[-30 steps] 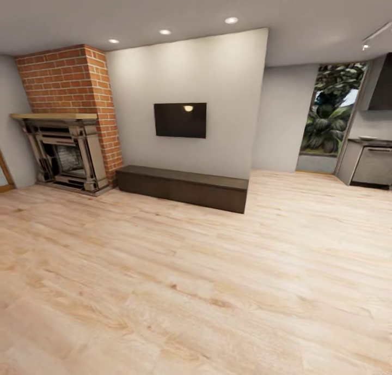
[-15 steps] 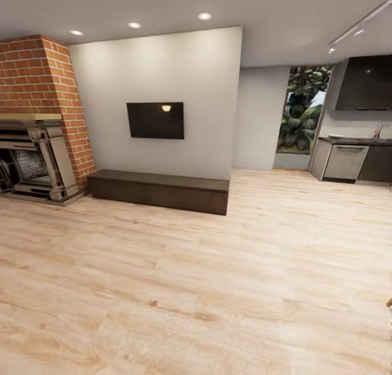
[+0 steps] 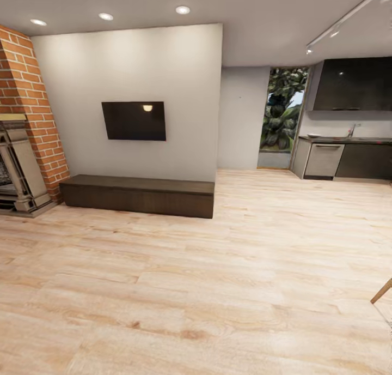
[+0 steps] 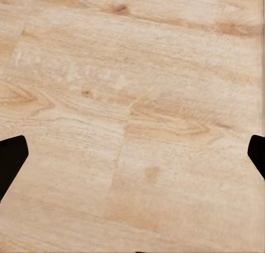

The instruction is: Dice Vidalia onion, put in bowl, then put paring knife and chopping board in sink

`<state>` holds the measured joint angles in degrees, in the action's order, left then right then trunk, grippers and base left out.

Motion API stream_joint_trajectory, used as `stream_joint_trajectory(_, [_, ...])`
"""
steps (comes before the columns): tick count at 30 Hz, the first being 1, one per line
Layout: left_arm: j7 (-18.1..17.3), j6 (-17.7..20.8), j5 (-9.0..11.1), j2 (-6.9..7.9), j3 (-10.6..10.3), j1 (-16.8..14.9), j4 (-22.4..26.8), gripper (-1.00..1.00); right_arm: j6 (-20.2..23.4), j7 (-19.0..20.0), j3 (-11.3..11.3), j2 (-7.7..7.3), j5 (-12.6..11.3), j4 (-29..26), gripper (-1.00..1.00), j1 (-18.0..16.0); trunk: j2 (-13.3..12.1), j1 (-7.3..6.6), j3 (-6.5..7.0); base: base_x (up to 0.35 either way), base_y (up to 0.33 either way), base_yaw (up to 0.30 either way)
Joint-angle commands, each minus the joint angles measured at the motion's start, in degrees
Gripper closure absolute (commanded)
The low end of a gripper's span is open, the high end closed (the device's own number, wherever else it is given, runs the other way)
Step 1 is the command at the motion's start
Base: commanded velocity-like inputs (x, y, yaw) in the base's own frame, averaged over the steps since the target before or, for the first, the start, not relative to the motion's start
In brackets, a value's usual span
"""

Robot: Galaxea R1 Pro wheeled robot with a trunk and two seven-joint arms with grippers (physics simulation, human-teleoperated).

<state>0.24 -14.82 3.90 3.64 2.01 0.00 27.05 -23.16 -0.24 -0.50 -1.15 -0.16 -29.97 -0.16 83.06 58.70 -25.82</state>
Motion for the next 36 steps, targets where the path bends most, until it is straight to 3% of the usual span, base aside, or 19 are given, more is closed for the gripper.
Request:
stream_joint_trajectory(1, [0.02, -0.12, 0.40, 0.01, -0.08, 0.00, 0.02, -1.00, -0.13, -0.02, -0.02, 0.01, -0.01, 0.00, -1.00, -0.02, 0.02, 0.03, -0.05, 0.306, 0.000, -0.146])
stream_joint_trajectory(36, [0.02, -0.12, 0.40, -0.04, -0.08, 0.00, 0.01, -1.00, -0.13, -0.02, -0.01, 0.01, -0.01, 0.00, -1.00, -0.02, 0.02, 0.03, -0.05, 0.317, -0.010, -0.100])
